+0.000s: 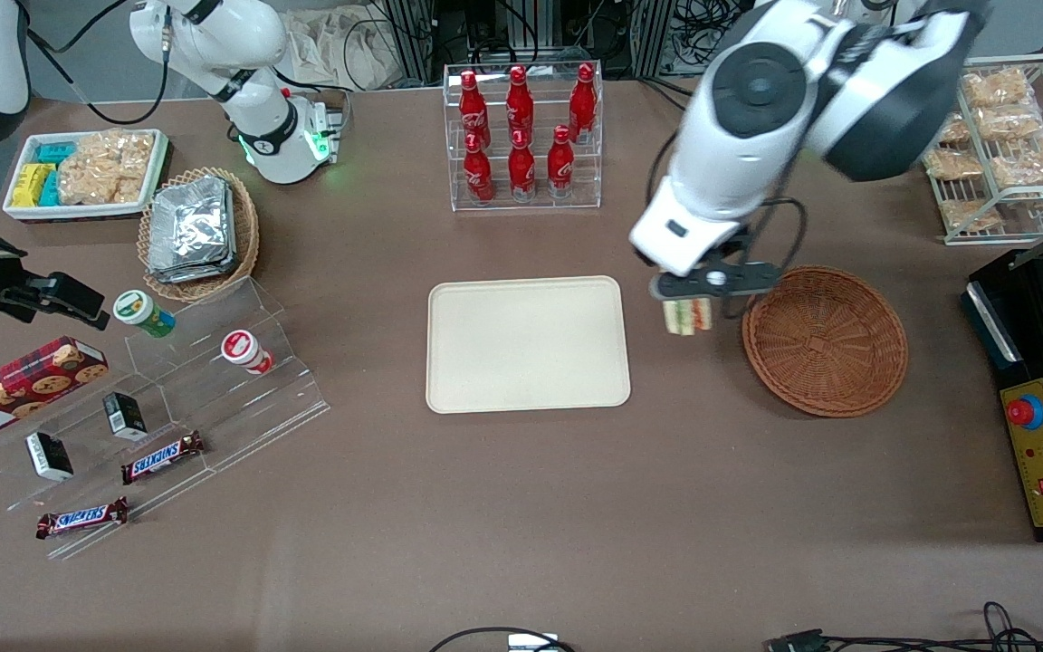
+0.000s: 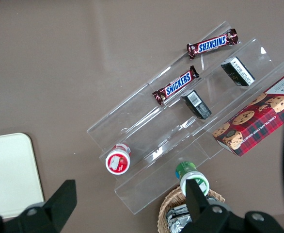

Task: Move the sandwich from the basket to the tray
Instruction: 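Carry the sandwich over the beige tray with the left gripper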

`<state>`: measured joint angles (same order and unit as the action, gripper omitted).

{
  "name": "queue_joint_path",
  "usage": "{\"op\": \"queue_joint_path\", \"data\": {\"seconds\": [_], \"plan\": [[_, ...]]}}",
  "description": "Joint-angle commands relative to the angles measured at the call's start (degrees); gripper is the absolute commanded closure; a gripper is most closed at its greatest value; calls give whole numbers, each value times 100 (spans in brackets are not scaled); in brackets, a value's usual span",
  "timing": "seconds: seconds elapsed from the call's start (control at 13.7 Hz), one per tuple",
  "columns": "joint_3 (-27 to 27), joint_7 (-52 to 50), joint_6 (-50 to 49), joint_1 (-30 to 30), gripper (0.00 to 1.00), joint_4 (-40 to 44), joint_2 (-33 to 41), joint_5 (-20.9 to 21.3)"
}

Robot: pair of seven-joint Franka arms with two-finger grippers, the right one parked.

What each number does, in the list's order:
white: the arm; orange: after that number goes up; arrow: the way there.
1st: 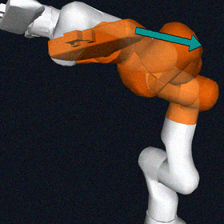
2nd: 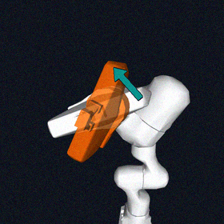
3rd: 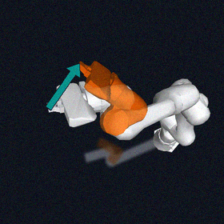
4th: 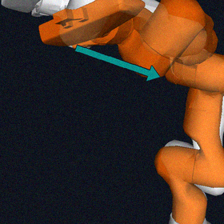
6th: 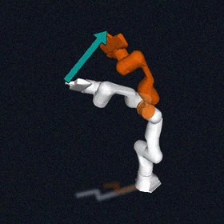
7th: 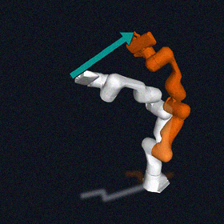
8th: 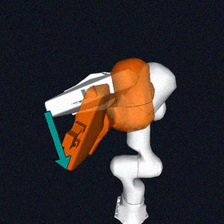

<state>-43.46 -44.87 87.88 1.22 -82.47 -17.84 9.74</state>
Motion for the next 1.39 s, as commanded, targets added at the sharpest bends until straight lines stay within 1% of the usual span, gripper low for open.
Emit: {"op": "queue_joint_path", "data": {"seconds": [0.0,0.07,0.15,0.36,0.51,0.58,0.73,0.88,1.02,1.24,1.31], "plan": [[-452,-531,26,1,87,354,-685,274],[-461,-549,297,-8,85,284,-799,283],[-461,-567,595,-25,85,14,-878,291],[-418,-681,1833,-26,85,-1005,-984,642],[-365,-760,2547,-17,85,-1455,-1291,774],[-312,-821,2715,-17,85,-1570,-1484,992],[-303,-979,2970,-34,85,-1684,-1827,1266],[-294,-1208,3522,-26,85,-2078,-1960,1556],[-128,-1252,3893,-25,85,-2326,-2030,1645],[-84,-1253,4043,-26,85,-2450,-2119,1671],[-83,-1253,4044,-26,81,-2458,-2127,1671]]}}
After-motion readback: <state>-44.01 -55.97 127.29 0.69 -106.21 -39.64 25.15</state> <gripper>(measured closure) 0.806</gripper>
